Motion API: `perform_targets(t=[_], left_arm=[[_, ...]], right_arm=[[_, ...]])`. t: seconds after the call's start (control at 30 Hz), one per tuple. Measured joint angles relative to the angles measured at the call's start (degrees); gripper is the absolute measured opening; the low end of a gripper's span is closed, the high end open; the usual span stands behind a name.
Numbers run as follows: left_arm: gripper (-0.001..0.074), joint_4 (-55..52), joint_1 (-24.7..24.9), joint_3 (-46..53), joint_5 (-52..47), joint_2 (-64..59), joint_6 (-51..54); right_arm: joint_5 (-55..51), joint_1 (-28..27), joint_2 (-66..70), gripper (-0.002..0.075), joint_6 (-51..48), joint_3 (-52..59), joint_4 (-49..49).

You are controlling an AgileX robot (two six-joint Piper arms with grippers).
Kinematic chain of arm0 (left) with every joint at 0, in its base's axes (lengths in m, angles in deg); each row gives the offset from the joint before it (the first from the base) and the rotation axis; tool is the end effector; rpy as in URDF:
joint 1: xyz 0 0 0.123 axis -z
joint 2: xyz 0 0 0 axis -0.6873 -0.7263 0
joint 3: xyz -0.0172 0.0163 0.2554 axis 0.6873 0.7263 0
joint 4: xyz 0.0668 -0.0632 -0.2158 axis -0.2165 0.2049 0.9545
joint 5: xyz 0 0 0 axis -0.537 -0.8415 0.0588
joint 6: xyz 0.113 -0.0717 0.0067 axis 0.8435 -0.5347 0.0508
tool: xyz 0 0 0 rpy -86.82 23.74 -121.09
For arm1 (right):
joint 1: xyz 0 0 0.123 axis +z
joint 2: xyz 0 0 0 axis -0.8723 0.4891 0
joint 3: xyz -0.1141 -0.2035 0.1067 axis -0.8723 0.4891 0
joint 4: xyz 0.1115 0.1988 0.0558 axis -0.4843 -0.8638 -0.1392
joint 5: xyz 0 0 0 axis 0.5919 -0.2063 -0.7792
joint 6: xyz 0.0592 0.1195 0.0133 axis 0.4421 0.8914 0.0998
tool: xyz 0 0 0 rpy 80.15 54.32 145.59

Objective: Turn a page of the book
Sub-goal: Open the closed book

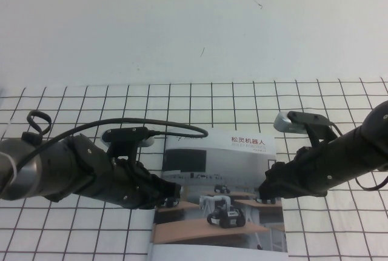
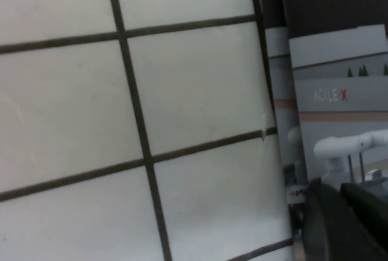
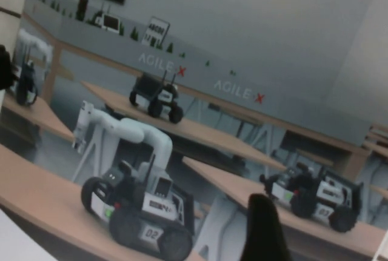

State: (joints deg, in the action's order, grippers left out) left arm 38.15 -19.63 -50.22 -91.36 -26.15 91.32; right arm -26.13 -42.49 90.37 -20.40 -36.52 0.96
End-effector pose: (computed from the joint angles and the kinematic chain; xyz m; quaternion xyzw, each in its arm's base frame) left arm 0.2921 -0.1586 0.0910 0.0590 0.9567 -0.1910 0.2118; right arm 0.3054 0.1550 0.0918 -0.1081 0.9533 0.2372 0.1528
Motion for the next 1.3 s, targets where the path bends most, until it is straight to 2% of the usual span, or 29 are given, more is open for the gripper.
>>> perform_targets(t=[0.37,0.8,1.3], left_arm=[[-0.0003,0.0,0.0,0.0,-0.2,5.7,0.4],[-0.0003,0.0,0.0,0.0,0.8,-0.3,0.7],[-0.0001,0.2,0.0,-0.2,0.8,-0.8,0.7]], right_arm=[[-4.1,-3.4,-0.6,0.0430,-0.3,-0.8,-0.4],[-6.2,-3.5,-0.6,0.0430,-3.1,-0.8,-2.4],[-8.7,-3.7,4.2,0.0429,-4.6,-1.1,-5.4]])
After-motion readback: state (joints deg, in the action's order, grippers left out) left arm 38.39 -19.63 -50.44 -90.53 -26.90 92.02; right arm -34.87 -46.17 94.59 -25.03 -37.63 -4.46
